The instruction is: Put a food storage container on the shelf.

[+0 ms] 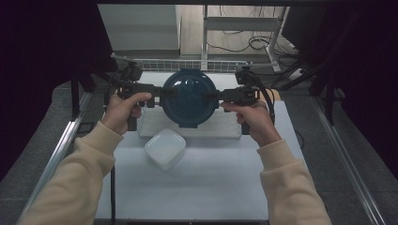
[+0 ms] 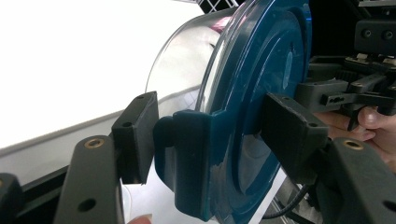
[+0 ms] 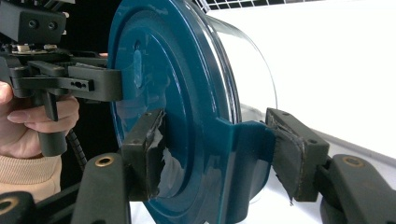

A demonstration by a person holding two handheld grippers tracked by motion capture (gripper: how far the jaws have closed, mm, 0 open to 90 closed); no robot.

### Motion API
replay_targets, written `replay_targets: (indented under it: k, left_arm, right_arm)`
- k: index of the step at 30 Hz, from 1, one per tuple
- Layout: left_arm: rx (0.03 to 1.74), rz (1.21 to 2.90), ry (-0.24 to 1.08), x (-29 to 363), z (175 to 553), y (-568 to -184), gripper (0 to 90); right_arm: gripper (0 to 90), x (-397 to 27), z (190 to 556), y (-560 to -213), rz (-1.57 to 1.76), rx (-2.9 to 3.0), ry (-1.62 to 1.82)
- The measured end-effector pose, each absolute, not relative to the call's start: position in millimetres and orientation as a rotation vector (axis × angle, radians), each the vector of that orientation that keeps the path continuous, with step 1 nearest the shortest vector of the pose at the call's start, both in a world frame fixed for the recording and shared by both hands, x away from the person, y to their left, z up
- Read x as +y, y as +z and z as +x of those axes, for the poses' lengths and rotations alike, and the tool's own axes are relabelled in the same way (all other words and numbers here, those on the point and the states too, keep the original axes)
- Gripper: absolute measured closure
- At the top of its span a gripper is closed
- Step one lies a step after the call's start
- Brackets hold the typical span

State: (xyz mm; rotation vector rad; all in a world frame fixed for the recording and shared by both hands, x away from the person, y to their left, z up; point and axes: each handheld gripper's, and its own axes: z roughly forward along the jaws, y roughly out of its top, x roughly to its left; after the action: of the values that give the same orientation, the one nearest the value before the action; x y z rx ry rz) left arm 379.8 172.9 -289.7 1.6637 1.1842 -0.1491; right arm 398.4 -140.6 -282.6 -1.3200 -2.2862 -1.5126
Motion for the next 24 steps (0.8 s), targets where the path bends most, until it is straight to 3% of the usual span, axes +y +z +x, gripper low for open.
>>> replay_targets:
  k: [24]
  left_arm:
    - [1.215, 1.646, -0.192, 180.9, 431.2, -280.2, 37.9]
  right_arm:
    - [40.5, -134.1, 450.0, -267.1, -1.332, -2.273, -1.471]
